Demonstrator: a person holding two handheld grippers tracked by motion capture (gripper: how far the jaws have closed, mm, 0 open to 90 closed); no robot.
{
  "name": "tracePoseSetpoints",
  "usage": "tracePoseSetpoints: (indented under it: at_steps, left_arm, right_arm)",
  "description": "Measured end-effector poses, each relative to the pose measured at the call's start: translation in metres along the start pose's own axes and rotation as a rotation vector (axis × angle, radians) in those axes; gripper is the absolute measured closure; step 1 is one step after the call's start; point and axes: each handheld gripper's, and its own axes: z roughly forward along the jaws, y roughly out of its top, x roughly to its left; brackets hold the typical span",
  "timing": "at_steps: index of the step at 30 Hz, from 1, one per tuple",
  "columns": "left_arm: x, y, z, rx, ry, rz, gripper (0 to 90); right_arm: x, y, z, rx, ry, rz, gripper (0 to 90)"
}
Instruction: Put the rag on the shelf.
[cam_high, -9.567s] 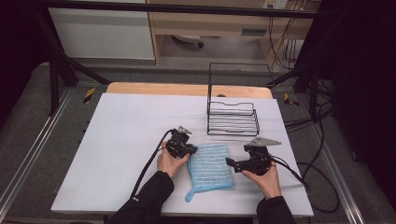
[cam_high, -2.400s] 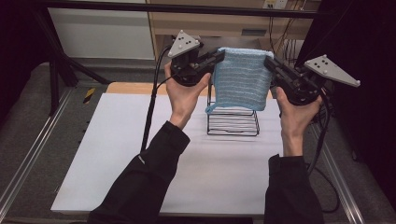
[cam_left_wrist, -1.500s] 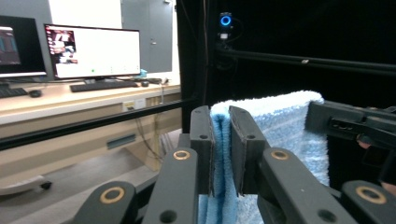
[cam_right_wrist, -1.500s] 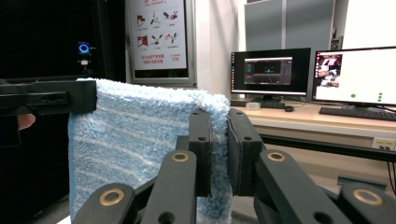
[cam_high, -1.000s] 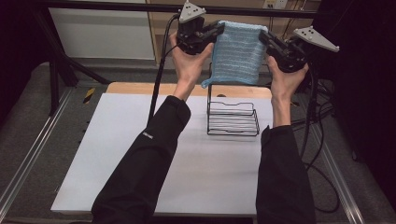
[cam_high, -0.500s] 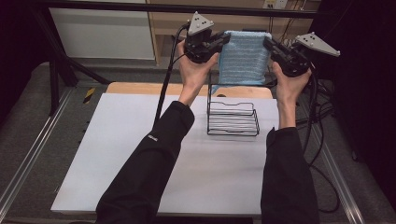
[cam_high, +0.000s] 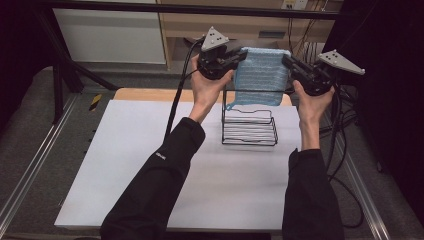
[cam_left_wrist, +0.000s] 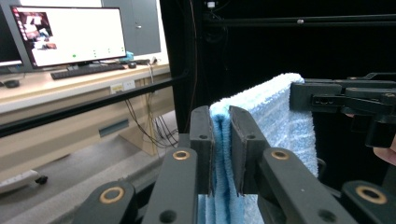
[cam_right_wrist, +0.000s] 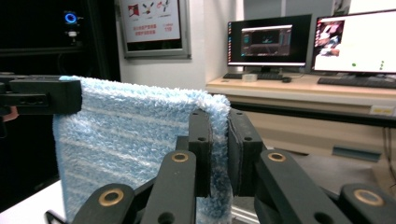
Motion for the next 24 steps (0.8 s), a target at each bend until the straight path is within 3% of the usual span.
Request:
tracePoseSetpoints:
  at_steps: [4,10,24]
  left_arm:
    - [-0.002,-0.007,-0.003,0.032,-0.005,0.004,80.4]
    - [-0.002,-0.014,-0.009,0.022,-0.033,0.012,80.4]
    - [-0.013,-0.023,-0.024,0.076,-0.072,0.025,80.1]
  right_arm:
    - [0.002,-0.006,-0.003,0.017,0.011,0.001,81.5]
    - [0.005,-0.011,-0.008,0.039,0.036,0.002,81.1]
    - [0.013,-0.014,-0.027,0.075,0.072,-0.019,80.3]
